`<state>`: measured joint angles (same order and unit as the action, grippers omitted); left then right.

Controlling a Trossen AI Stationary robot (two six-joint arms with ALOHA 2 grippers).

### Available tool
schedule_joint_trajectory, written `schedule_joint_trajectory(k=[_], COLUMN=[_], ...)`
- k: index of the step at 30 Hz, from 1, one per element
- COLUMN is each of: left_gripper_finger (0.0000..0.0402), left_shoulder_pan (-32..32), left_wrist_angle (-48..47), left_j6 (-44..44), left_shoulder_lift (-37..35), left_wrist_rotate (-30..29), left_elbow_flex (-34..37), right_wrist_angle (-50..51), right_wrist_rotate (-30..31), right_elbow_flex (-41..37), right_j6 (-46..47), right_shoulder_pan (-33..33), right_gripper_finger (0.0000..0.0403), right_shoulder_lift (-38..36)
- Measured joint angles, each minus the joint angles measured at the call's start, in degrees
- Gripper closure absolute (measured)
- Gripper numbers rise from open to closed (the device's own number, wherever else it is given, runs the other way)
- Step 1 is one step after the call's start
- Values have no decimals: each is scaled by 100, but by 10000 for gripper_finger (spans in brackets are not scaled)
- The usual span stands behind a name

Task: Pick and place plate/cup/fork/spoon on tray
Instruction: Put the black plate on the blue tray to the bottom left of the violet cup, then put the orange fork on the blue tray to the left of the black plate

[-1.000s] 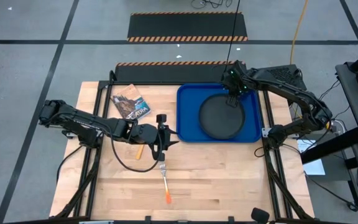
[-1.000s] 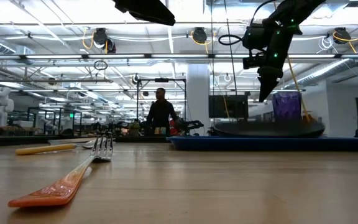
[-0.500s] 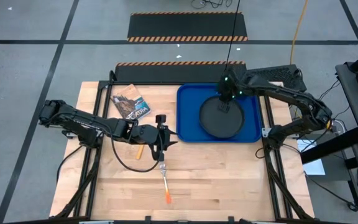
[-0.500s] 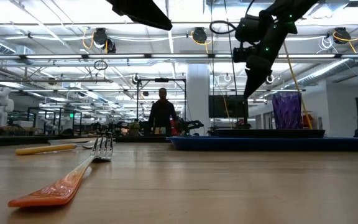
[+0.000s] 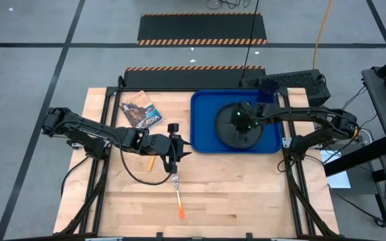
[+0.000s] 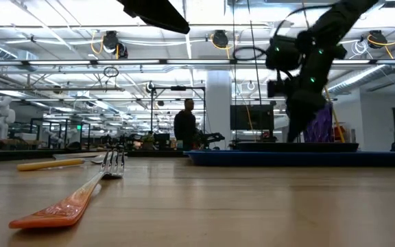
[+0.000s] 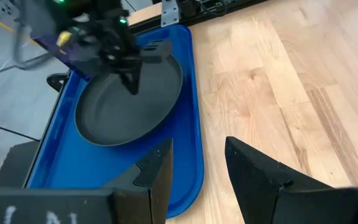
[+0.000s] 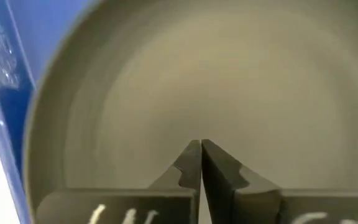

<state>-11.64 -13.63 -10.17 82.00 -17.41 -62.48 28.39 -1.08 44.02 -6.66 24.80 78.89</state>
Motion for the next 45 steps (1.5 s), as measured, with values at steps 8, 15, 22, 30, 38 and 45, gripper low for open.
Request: schedule_joint_trajectory(k=[8, 15, 22, 30, 38, 45], left_gripper_finger=[252, 252, 252, 252, 252, 252], left_shoulder_pan=[0, 0, 0, -17, -131, -325], left_wrist_angle=[-117, -117, -113, -111, -54, 175], left_j6=[8, 106, 173, 245, 256, 263], left_shoulder_lift=[0, 0, 0, 0, 0, 2], left_wrist_rotate=[0, -1, -2, -2, -2, -4], left_elbow_flex=[0, 0, 0, 0, 0, 0], right_wrist_angle=[-51, 61, 138, 243, 354, 228], right_wrist_rotate=[-30, 383, 453, 564, 560, 544], right_elbow_flex=[-608, -658, -659, -664, -705, -692], right_j6=[378, 519, 540, 798, 1228, 1695], right_shoulder_pan=[4, 18, 26, 26, -56, -586], right_gripper_finger=[397, 397, 397, 402, 403, 403], right_shoulder_lift=[-18, -15, -13, -11, -585, -1646])
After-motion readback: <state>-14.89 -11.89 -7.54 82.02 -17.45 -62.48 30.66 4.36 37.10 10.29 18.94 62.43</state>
